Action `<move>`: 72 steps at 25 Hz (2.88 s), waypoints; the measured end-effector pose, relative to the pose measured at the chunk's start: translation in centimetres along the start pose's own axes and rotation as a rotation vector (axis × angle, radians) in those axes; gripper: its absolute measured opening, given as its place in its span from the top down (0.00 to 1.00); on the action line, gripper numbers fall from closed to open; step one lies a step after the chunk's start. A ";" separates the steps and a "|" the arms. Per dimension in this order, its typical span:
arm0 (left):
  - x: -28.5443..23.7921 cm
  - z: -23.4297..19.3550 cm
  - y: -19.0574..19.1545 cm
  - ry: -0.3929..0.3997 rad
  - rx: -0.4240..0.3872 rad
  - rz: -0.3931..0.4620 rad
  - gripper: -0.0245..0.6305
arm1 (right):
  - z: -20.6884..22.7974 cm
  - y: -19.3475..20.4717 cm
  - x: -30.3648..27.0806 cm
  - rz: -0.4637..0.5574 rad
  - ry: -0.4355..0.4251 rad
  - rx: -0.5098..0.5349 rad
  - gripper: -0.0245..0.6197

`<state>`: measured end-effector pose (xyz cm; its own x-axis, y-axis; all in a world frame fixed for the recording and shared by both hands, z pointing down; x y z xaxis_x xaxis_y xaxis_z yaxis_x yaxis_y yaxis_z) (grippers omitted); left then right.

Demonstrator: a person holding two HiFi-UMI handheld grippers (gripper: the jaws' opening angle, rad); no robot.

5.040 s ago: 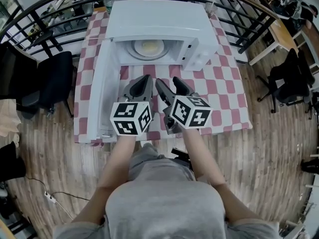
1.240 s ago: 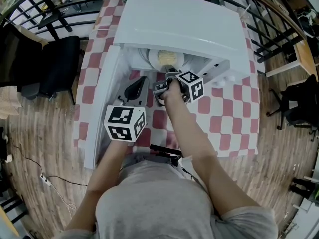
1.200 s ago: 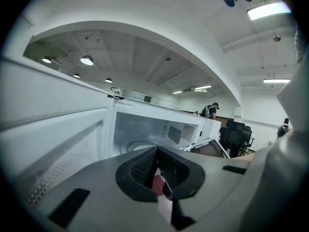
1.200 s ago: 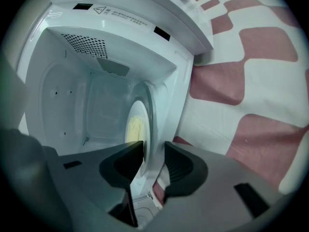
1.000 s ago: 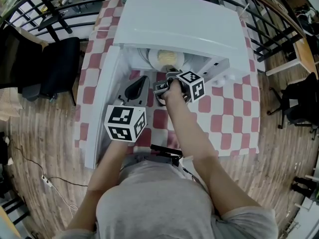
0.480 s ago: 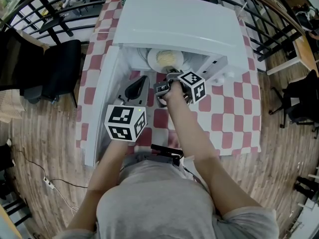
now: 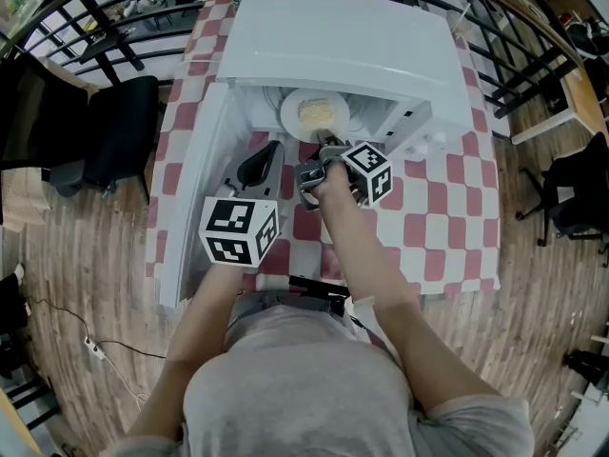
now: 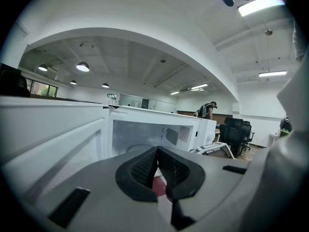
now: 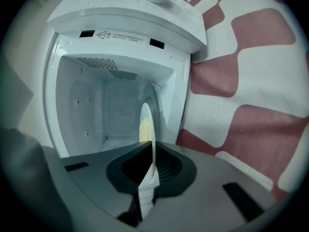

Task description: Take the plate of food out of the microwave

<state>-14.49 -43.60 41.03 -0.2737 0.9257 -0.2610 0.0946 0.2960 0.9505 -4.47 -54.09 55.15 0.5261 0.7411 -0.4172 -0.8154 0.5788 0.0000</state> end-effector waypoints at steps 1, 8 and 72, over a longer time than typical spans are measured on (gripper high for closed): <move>0.0 0.1 0.0 -0.001 -0.002 -0.001 0.96 | 0.0 0.0 0.2 0.000 -0.006 0.003 0.91; 0.4 1.0 0.2 -0.001 -0.001 0.002 0.96 | -0.4 0.0 1.6 -0.002 -0.048 0.003 0.91; 3.3 7.6 -1.3 -0.037 0.002 0.157 0.96 | -3.6 -1.3 18.0 -0.045 -0.229 0.025 0.91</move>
<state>-8.24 -39.18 37.71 -0.2203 0.9686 -0.1151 0.1350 0.1471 0.9799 5.16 -42.68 44.38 0.6048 0.7707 -0.2005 -0.7854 0.6189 0.0095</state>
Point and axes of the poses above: the fingertips, and each gripper's own axes: x backward along the fingers, z to its right, y out of its underside, the point moved 3 cm from there along x, backward along the fingers, and after that the axes turned 3 degrees about y, right-handed, at the moved point
